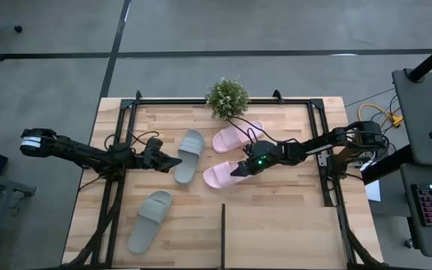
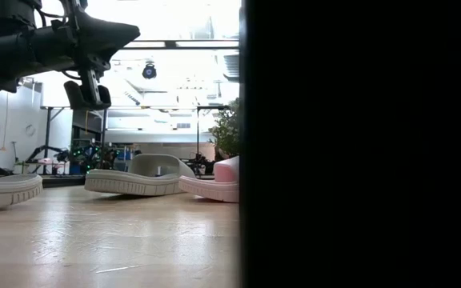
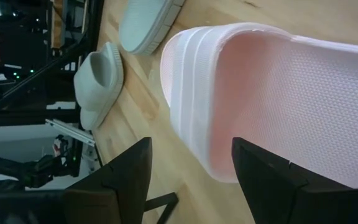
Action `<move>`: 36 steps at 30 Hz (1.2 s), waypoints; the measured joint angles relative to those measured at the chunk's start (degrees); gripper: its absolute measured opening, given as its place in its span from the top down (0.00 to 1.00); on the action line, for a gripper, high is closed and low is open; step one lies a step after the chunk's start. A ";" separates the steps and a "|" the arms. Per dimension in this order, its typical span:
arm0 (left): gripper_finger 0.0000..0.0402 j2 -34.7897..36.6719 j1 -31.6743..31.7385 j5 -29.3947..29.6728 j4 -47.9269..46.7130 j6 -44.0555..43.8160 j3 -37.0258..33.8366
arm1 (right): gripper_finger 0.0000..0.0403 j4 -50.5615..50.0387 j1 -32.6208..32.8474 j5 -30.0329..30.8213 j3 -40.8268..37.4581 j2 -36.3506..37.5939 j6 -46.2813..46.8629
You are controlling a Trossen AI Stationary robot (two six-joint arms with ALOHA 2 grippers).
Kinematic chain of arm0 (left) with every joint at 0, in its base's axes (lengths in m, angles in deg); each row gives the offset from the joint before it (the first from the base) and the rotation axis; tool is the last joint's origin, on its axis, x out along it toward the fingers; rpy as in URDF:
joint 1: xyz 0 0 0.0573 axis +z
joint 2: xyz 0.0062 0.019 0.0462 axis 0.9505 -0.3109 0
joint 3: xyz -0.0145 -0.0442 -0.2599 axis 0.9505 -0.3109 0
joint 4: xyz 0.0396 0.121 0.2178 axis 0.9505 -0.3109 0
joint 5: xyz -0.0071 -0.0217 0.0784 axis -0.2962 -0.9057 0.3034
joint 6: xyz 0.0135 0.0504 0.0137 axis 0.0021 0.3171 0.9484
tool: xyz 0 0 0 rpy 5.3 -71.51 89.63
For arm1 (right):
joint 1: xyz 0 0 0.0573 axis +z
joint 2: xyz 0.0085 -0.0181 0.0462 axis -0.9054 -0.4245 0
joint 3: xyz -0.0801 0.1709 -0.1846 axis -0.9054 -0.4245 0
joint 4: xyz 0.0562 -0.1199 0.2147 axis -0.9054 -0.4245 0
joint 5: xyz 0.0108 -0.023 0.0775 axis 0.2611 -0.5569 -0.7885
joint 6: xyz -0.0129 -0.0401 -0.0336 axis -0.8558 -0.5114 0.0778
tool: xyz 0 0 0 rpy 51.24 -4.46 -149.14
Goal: Pick and place slides into the shelf
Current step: Put the bottom pink slide on the shelf
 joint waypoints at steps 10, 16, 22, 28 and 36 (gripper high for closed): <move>1.00 0.07 0.00 0.02 0.00 0.00 0.05 | 0.47 0.06 0.00 0.24 0.00 0.00 0.34; 1.00 -0.09 0.00 0.04 0.00 0.23 0.71 | 0.47 0.06 0.00 0.59 0.00 0.00 0.34; 1.00 -0.38 0.01 0.08 -0.06 0.52 1.31 | 0.47 -0.02 0.15 0.74 2.23 -2.56 0.23; 1.00 -0.77 0.02 -0.03 -0.08 0.52 2.00 | 0.47 0.06 0.19 -2.26 8.24 -9.55 -1.75; 1.00 -0.70 0.00 -0.44 -0.03 0.52 2.16 | 0.49 -0.07 0.26 -4.15 11.33 -12.54 -2.45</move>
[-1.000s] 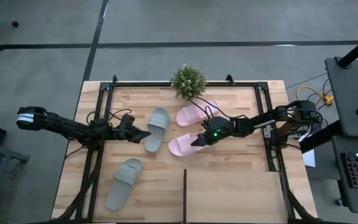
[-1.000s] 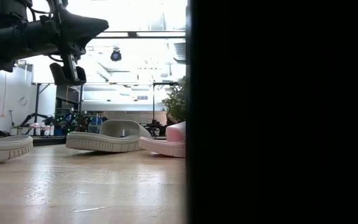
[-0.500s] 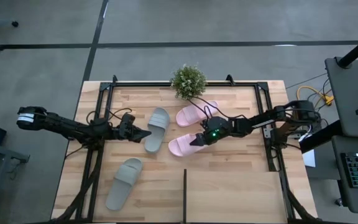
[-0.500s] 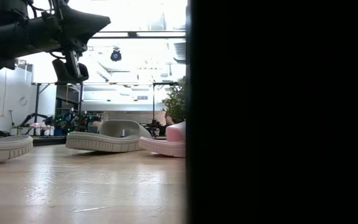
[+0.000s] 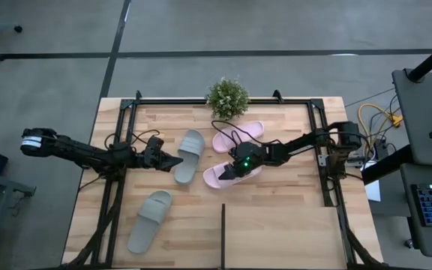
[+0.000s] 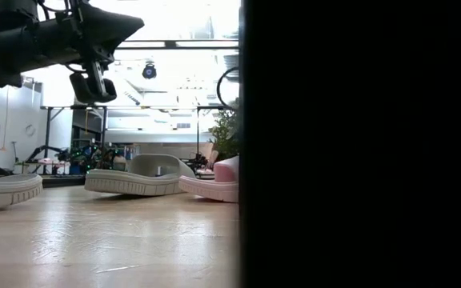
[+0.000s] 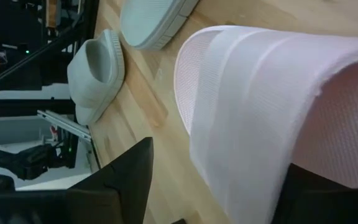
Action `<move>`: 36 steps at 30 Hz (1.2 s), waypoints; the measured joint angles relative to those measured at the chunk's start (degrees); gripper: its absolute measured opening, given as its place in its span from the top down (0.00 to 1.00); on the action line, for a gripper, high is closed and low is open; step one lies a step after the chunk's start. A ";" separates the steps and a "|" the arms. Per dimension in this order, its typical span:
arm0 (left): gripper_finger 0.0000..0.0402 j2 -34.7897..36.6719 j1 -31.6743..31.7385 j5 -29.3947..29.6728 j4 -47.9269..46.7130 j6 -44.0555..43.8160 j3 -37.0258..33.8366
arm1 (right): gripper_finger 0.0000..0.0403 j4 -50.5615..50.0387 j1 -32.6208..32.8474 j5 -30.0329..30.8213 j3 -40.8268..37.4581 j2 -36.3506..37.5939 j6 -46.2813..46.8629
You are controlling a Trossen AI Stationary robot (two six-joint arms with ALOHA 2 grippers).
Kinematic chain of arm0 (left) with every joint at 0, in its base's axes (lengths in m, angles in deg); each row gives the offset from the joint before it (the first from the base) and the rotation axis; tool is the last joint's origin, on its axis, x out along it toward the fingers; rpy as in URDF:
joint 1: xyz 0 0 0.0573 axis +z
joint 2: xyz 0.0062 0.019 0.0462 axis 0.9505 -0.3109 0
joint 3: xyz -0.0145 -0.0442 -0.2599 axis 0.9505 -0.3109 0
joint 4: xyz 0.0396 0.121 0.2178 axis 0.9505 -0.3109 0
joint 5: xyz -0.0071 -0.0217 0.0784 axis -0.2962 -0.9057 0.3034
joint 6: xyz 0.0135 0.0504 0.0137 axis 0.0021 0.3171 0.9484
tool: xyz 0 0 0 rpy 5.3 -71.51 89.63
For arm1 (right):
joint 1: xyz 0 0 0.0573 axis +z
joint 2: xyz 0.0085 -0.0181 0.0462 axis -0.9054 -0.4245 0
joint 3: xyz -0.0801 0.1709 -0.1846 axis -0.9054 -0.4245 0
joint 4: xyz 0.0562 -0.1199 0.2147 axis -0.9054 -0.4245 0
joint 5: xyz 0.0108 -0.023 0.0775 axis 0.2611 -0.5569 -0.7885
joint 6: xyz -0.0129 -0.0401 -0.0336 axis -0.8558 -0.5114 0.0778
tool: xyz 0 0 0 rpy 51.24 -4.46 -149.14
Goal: Pick and place slides into the shelf
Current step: Put the bottom pink slide on the shelf
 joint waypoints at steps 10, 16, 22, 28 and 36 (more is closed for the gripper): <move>1.00 -0.07 0.00 -0.06 -0.03 1.04 0.00 | 0.76 -0.06 0.01 -0.13 -0.03 0.10 0.20; 1.00 -0.07 0.01 -0.04 -0.12 1.49 0.00 | 0.92 -0.48 0.00 -0.70 -0.03 0.21 0.20; 1.00 -0.80 0.00 -0.04 -0.53 1.48 0.00 | 0.97 -2.50 0.00 -1.98 -0.03 0.28 -0.44; 1.00 -2.99 0.00 0.40 -0.57 1.04 0.00 | 0.97 -3.31 0.00 -2.85 -0.06 0.94 -0.46; 1.00 -6.40 0.01 0.61 -0.53 0.84 -0.02 | 0.98 -13.26 -0.66 -3.43 -0.07 6.34 -4.69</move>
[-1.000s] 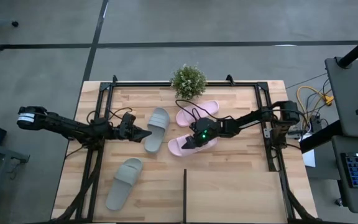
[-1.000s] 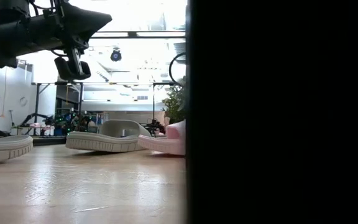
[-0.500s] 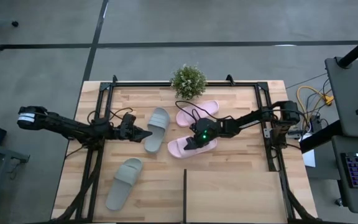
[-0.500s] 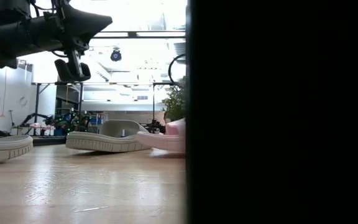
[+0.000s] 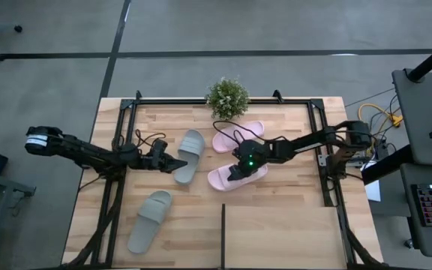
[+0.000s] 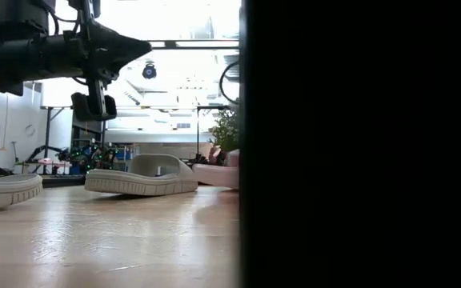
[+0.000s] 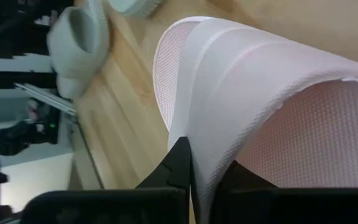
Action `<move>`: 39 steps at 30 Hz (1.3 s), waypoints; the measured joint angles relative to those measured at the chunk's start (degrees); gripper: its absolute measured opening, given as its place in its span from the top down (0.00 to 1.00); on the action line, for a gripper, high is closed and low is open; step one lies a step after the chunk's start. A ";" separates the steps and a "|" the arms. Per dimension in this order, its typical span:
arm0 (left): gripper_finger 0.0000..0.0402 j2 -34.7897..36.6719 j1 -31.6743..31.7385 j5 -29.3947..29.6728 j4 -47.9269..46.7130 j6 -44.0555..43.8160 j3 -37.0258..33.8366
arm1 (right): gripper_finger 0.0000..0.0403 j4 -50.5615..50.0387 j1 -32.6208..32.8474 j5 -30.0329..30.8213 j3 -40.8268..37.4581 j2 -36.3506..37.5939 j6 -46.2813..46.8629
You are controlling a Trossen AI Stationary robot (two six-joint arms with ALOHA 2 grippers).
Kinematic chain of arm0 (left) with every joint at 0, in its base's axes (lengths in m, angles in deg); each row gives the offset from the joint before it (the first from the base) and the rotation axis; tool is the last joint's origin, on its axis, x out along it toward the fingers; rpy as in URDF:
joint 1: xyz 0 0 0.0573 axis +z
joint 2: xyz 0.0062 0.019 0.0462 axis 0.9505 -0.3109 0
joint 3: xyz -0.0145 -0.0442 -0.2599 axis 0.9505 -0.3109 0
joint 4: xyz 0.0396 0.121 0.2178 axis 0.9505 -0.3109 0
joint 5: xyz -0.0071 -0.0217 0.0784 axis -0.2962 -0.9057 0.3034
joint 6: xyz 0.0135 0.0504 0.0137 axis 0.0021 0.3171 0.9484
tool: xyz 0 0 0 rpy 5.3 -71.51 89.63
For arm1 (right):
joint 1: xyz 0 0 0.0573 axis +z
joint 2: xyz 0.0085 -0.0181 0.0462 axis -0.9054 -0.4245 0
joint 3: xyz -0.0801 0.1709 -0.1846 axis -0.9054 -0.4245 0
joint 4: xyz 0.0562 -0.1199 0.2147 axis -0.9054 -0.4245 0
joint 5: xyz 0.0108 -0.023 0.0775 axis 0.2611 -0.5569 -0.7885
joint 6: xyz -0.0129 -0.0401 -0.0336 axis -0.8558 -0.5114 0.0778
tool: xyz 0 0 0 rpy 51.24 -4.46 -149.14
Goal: Pick and place slides into the shelf
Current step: Put the bottom pink slide on the shelf
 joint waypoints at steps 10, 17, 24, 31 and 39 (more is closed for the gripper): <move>1.00 -1.96 0.00 0.11 1.24 -0.03 -0.04 | 0.98 -9.51 -1.67 0.67 -0.02 8.06 -4.37; 1.00 -1.77 0.01 0.45 2.68 0.03 -0.04 | 0.98 -11.90 -3.70 -3.58 0.56 12.80 -7.58; 1.00 -1.84 0.01 0.45 3.06 0.04 -0.04 | 0.98 -19.95 -5.52 -9.74 3.01 16.95 -12.72; 1.00 -1.82 0.01 0.47 3.53 0.06 -0.04 | 0.98 -31.12 -5.89 -13.88 7.94 18.40 -19.19; 1.00 -1.91 0.01 0.87 3.51 0.10 0.03 | 0.98 -37.07 -5.85 -18.43 13.80 17.94 -24.53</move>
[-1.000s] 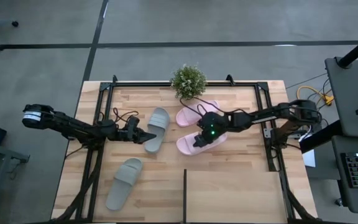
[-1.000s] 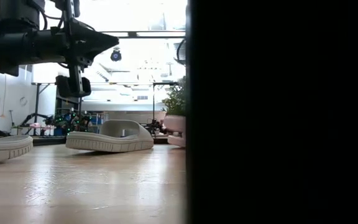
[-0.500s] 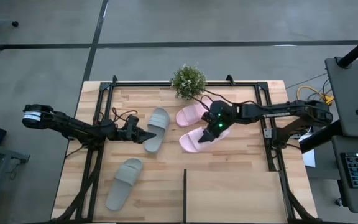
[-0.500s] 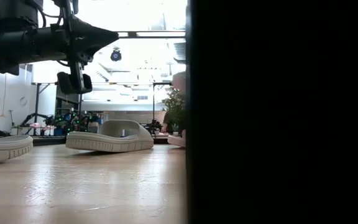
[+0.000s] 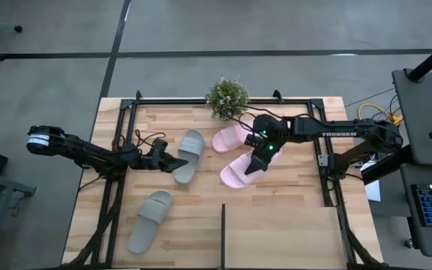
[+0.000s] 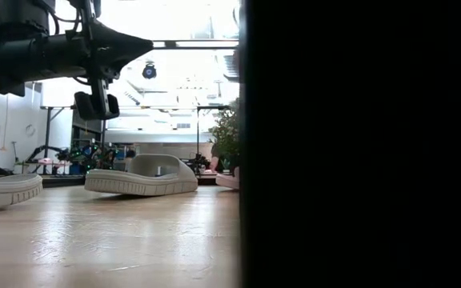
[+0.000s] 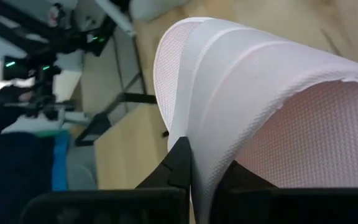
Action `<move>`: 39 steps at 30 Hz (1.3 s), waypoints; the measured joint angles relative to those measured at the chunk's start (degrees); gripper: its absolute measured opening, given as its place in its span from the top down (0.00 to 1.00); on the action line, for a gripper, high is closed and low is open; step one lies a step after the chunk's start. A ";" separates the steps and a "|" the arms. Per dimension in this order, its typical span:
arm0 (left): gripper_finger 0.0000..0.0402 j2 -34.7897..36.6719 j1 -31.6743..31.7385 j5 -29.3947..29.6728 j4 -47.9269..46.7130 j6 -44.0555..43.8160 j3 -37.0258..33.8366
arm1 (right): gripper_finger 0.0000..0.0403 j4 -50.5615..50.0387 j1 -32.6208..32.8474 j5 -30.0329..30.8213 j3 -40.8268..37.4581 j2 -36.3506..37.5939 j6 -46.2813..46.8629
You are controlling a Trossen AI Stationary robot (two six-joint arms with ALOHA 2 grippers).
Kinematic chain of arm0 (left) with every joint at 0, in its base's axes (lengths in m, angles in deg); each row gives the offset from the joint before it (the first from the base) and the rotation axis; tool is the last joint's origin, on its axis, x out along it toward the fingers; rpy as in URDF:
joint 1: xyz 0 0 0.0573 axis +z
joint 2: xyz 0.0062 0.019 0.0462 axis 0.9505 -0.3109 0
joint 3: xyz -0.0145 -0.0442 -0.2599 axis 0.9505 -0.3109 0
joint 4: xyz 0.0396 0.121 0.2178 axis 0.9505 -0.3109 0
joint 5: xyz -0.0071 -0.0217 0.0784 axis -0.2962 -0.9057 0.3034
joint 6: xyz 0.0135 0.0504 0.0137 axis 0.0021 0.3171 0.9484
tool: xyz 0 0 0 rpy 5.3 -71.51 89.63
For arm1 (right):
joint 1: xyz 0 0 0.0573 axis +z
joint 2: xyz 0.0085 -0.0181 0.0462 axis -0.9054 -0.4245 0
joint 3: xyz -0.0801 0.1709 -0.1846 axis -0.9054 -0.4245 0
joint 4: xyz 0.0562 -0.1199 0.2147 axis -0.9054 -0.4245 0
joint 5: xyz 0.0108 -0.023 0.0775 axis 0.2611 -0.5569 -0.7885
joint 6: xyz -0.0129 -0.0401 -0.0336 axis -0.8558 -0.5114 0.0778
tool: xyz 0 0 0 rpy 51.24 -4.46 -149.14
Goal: Pick and place slides into the shelf
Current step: Put the bottom pink slide on the shelf
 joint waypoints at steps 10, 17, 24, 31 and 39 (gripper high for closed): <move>1.00 -0.07 0.00 0.19 -0.02 0.03 0.01 | 0.98 -11.75 0.32 -3.15 5.94 0.34 -6.35; 1.00 -0.08 0.00 0.19 -0.02 0.07 0.01 | 0.98 -18.57 2.19 -6.54 6.83 0.82 -10.58; 1.00 -0.07 0.00 0.24 -0.01 0.07 0.01 | 0.98 -20.73 5.93 -8.78 6.61 1.17 -11.49; 1.00 -0.07 0.00 0.68 -0.02 0.07 0.03 | 0.98 -22.93 10.89 -10.57 6.55 1.90 -11.78; 1.00 -0.07 0.00 2.11 -0.02 0.06 0.05 | 0.98 -25.71 15.87 -10.78 6.21 5.29 -11.69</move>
